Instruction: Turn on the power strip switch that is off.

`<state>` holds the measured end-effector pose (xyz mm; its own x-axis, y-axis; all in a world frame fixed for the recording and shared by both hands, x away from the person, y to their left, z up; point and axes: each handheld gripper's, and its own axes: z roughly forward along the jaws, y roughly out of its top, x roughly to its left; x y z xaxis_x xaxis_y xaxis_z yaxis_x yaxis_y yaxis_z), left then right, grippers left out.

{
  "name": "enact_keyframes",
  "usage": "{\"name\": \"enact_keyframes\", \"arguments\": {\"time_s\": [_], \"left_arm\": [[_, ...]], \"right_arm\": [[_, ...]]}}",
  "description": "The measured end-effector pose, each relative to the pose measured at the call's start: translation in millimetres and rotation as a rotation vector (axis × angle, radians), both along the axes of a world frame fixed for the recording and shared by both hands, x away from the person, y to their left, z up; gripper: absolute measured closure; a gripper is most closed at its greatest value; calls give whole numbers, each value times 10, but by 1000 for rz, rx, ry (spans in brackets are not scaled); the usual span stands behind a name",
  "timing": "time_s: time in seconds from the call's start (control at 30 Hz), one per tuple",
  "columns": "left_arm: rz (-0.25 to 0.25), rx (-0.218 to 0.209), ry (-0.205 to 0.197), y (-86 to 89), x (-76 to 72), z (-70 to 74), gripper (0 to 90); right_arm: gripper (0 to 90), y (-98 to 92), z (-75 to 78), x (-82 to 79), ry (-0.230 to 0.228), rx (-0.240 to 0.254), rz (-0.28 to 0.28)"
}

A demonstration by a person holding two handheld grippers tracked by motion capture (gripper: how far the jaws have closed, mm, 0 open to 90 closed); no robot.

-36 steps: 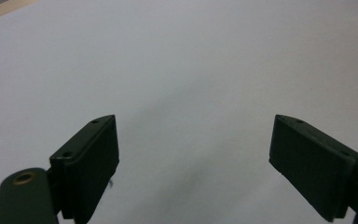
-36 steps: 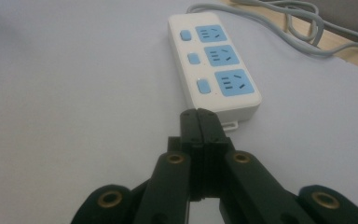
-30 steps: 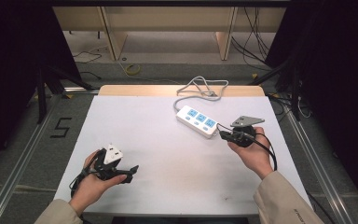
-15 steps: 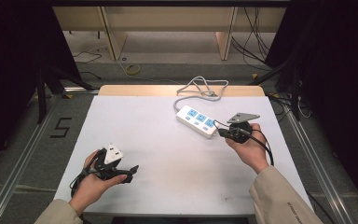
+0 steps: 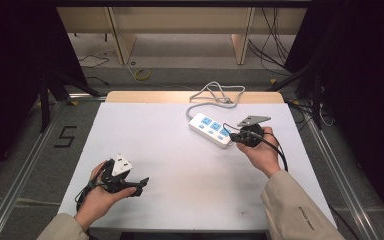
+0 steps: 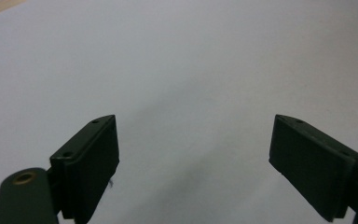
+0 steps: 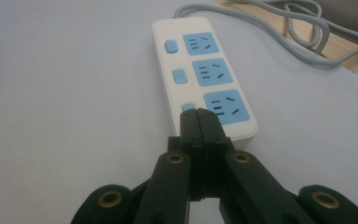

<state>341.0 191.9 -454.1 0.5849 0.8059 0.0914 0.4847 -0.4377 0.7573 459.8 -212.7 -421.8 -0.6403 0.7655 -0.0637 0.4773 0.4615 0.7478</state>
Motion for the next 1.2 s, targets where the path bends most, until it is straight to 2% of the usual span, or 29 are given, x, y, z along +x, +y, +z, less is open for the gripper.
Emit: {"name": "enact_keyframes", "arguments": {"time_s": [0.73, 1.2], "left_arm": [[-1, -6, 4, 0, 1, 0, 154], [0, -11, 1, -5, 2, 1, 154]], "right_arm": [[900, 207, 9, 259, 23, -38, 13], [900, 253, -47, 371, 38, -46, 4]]}}
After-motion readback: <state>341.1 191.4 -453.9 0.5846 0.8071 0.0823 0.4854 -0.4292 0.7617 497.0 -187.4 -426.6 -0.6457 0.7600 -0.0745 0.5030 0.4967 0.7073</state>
